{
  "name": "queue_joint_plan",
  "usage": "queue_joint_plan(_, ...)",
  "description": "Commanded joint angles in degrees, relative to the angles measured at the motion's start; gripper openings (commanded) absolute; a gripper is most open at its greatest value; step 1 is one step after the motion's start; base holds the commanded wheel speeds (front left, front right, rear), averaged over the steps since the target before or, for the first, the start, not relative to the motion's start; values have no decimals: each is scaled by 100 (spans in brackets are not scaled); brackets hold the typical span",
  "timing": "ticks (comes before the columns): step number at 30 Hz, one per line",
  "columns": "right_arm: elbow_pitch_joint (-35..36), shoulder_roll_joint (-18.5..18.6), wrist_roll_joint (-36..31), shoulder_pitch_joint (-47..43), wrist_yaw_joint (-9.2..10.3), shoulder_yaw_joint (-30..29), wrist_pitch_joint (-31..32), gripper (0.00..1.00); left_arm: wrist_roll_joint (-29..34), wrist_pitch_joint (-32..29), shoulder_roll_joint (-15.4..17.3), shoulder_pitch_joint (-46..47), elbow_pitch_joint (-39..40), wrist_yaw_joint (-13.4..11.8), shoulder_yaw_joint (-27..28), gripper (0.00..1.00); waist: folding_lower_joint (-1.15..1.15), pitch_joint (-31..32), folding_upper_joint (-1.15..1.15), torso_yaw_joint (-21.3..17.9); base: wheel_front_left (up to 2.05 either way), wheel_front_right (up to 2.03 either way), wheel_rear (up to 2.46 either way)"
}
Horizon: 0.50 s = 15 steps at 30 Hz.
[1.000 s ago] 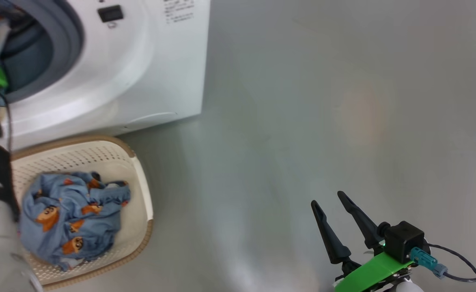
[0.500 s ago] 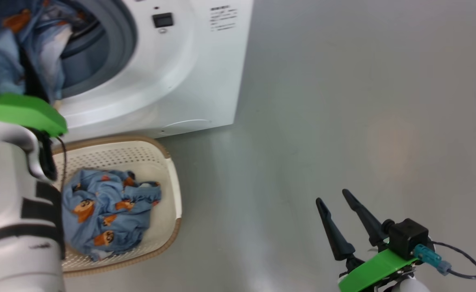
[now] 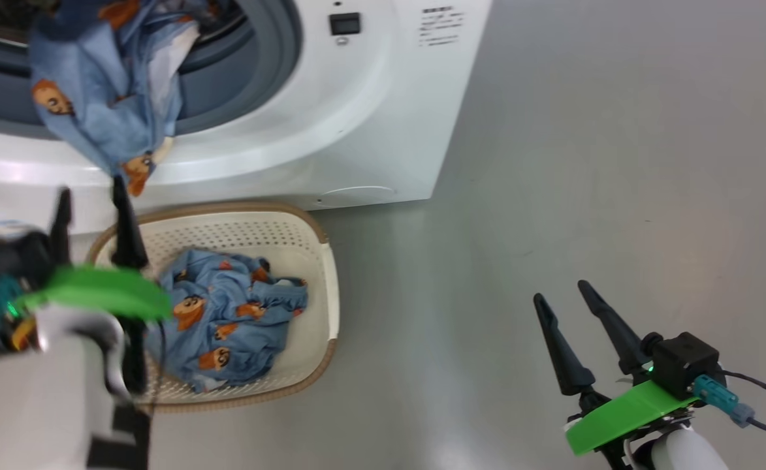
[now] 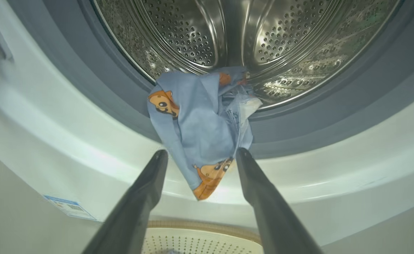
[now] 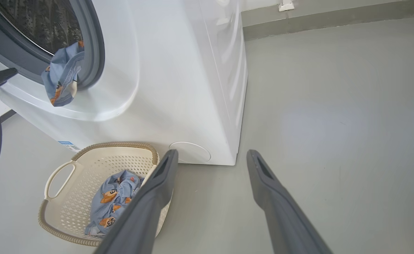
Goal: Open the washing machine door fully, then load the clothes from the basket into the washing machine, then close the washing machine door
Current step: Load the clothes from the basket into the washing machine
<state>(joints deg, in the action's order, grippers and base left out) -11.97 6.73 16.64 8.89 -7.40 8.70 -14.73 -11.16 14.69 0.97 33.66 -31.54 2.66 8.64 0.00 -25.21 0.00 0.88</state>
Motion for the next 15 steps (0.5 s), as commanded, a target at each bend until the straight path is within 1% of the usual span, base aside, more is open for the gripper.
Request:
queue_joint_plan(1,147,43,-55,31,-9,95,-27,100,-184,31,193,-429,394,-119,-46,100,0,-30,0,144,0,0,0)
queue_joint_plan(3,172,71,-65,29,-9,35,-27,100,-350,31,192,-785,748,-259,-263,100,0,-42,0,225,0,0,0)
queue_joint_plan(4,172,71,-65,29,-9,35,-27,100,-350,31,192,-785,748,-259,-263,100,0,-42,0,225,0,0,0)
queue_joint_plan(8,202,122,-83,11,-9,-51,-27,100,-578,31,192,-1394,1338,-528,-636,100,0,-25,0,329,0,0,0)
queue_joint_plan(15,230,147,-108,-28,-9,-150,-27,100,-739,31,191,-2251,2102,-904,-875,100,0,84,0,362,0,0,0)
